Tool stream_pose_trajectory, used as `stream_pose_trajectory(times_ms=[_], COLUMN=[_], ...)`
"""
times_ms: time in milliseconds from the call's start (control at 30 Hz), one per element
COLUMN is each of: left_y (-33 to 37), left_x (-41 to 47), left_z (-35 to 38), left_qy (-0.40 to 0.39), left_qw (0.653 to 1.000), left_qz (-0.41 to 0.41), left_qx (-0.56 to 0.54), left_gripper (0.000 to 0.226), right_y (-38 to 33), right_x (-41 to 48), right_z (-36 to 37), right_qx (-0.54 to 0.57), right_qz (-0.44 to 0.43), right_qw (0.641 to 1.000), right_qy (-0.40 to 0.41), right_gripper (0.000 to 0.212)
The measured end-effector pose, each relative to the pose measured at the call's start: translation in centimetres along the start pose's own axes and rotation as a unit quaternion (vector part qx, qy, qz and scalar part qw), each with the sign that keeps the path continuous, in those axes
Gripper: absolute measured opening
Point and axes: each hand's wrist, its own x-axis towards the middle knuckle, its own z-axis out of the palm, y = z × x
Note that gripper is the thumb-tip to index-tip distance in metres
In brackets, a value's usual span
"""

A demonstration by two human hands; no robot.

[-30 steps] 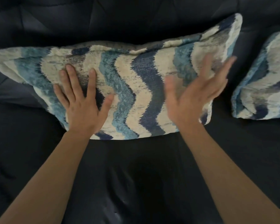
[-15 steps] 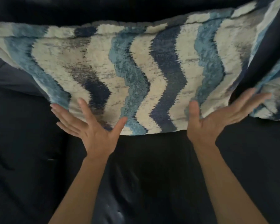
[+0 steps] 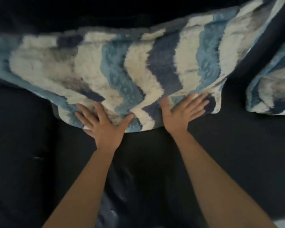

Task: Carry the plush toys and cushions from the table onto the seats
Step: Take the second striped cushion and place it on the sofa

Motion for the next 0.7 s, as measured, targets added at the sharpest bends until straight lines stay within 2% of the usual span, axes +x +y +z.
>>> stream_pose_trajectory(times_ms=[67, 133, 233, 267, 333, 433, 567, 700], left_y=[0.3, 1.1, 2.2, 2.8, 4.5, 5.9, 6.1, 7.2], left_x=[0.7, -0.3, -1.4, -0.5, 1.8, 3.4, 0.7, -2.8], left_z=[-0.5, -1.8, -3.9, -4.5, -5.2, -5.4, -8.2, -14.3], left_qy=[-0.011, 0.054, 0.183, 0.192, 0.163, 0.111, 0.077, 0.020], left_qw=[1.000, 0.999, 0.977, 0.970, 0.968, 0.976, 0.983, 0.992], left_qz=[-0.021, -0.009, 0.097, 0.130, 0.154, 0.134, 0.131, 0.095], left_qx=[0.000, -0.003, 0.048, 0.071, 0.115, 0.128, 0.106, 0.076], left_gripper=[0.133, 0.136, 0.124, 0.117, 0.105, 0.095, 0.076, 0.066], right_y=[0.0, 0.2, -0.7, -1.6, -3.6, -4.6, -3.8, -5.4], right_x=[0.8, -0.3, -1.2, -0.2, 1.9, 2.0, -0.2, -3.2], right_z=[-0.2, -1.9, -4.0, -4.1, -3.8, -4.0, -7.4, -13.2], right_qx=[-0.007, 0.025, 0.027, 0.004, -0.063, -0.088, -0.096, -0.112], right_qz=[-0.007, -0.038, -0.171, -0.211, -0.230, -0.189, -0.207, -0.222], right_qw=[1.000, 0.998, 0.974, 0.965, 0.959, 0.972, 0.972, 0.969], right_qy=[-0.020, 0.040, 0.149, 0.155, 0.155, 0.106, 0.055, -0.018], right_gripper=[0.135, 0.131, 0.113, 0.109, 0.105, 0.104, 0.097, 0.090])
